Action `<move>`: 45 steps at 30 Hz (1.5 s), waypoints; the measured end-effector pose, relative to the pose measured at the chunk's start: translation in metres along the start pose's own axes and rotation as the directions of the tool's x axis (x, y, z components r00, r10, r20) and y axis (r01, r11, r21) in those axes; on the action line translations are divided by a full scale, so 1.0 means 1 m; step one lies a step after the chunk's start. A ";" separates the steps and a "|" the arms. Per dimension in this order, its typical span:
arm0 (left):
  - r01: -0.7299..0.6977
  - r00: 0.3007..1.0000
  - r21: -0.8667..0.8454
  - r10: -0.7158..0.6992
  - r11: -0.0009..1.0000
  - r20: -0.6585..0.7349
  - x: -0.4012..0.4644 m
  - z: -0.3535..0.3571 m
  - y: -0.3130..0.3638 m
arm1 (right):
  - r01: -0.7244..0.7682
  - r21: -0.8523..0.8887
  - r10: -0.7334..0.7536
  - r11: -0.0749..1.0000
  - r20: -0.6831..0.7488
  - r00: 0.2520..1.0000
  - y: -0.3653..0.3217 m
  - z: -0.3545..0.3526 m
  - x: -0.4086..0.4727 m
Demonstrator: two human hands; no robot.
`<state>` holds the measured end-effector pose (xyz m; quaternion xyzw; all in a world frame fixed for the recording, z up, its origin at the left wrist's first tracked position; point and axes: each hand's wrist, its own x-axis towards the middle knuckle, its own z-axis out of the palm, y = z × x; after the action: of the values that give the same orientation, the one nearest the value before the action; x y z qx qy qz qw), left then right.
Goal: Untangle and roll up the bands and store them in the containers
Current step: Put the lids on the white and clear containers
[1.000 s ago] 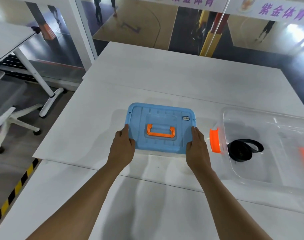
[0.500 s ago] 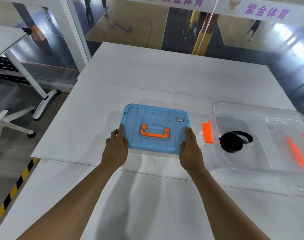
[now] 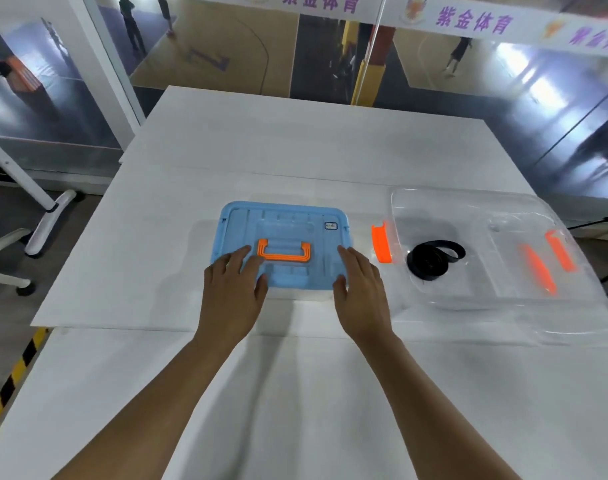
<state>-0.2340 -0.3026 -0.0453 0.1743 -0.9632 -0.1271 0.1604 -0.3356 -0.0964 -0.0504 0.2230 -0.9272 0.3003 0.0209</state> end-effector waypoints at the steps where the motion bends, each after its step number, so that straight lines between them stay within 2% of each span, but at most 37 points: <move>1: -0.022 1.000 -0.010 0.022 1.000 0.002 -0.003 -0.003 0.010 | 0.003 0.014 -0.002 1.000 -0.023 1.000 0.000 -0.005 -0.008; 7: -0.114 0.992 -0.075 0.117 0.991 0.043 -0.026 -0.008 0.078 | -0.029 0.028 0.032 0.999 -0.098 0.995 0.017 -0.044 -0.055; 14: -0.160 0.976 -0.134 0.177 0.978 0.130 -0.064 0.003 0.163 | -0.121 0.050 0.127 0.991 -0.164 0.978 0.077 -0.095 -0.103; 20: -0.165 0.972 -0.125 0.182 0.978 0.145 -0.095 0.030 0.244 | -0.177 0.035 0.181 0.984 -0.171 0.969 0.163 -0.142 -0.131; 26: -0.050 0.965 -0.098 0.074 0.994 0.252 -0.126 0.069 0.334 | -0.233 0.012 0.232 0.973 -0.123 0.965 0.279 -0.179 -0.143; 31: -0.044 0.946 -0.065 0.062 0.997 0.317 -0.139 0.101 0.393 | -0.344 -0.110 0.346 0.933 0.002 0.938 0.376 -0.199 -0.112; 35: -0.057 0.940 -0.067 0.076 0.996 0.332 -0.141 0.124 0.422 | -0.354 -0.259 0.389 0.899 0.098 0.916 0.435 -0.206 -0.064; 45: -0.145 0.935 -0.030 0.147 0.989 0.322 -0.118 0.178 0.445 | -0.524 -0.282 0.530 0.804 -0.060 0.846 0.532 -0.198 0.062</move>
<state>-0.3232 0.1795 -0.1058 0.0784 -0.9863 -0.1446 0.0099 -0.6370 0.3737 -0.1691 -0.0453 -0.9862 0.1540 -0.0410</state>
